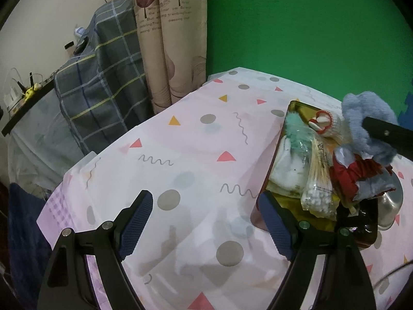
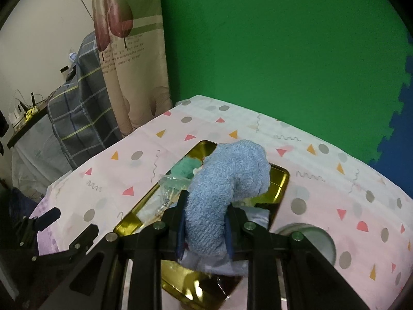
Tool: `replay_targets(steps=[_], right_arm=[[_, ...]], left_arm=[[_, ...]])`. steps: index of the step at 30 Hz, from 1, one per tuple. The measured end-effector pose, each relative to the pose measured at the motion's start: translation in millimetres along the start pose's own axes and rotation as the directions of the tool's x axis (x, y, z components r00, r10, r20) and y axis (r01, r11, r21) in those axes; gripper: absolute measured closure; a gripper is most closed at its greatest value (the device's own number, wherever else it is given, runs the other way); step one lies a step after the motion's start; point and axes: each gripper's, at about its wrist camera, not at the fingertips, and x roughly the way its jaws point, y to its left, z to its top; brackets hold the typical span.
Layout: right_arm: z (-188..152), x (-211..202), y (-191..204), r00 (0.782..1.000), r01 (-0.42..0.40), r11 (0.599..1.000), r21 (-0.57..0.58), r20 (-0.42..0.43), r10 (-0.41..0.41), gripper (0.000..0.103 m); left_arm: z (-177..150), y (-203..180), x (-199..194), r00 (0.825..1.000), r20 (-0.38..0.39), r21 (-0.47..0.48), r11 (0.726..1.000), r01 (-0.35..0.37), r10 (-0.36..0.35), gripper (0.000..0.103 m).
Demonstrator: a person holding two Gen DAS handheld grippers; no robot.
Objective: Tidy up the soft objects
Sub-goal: 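Carry the blue fuzzy sock into the gold tray with the right gripper and release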
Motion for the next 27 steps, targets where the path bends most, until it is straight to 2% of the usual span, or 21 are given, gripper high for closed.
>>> replay_targets(steps=[13,14,16,17,18,27], right_arm=[[-9,50,-5,0.996,0.039,0.999,0.031,-0.085,-0.036,0.077],[-10,49,-5,0.996,0.046,0.998,0.034,-0.084,-0.043,0.074],[-10,46,-4,0.996,0.045,0.998,0.046,-0.080,-0.041,0.059],[-10,44,-3,0.996,0.048,0.998,0.043,-0.078,-0.045,0.045],[-10,41,-1,0.996,0.056,0.998,0.036,-0.070,-0.054,0.039],[-14,-3,6,0.995,0.097,0.995,0.025,-0.012,-0.097,0.038]], left_arm=[[0,1,2,1.000,-0.008,-0.009,1.000,0.002,-0.002,0.021],[0,1,2,1.000,-0.009,-0.010,1.000,0.004,-0.004,0.021],[0,1,2,1.000,-0.008,-0.010,1.000,0.003,-0.003,0.021],[0,1,2,1.000,-0.007,-0.007,1.000,0.003,-0.003,0.021],[0,0,2,1.000,-0.005,-0.005,1.000,0.000,0.000,0.021],[-2,-3,2,1.000,0.002,0.010,1.000,0.002,-0.002,0.022]])
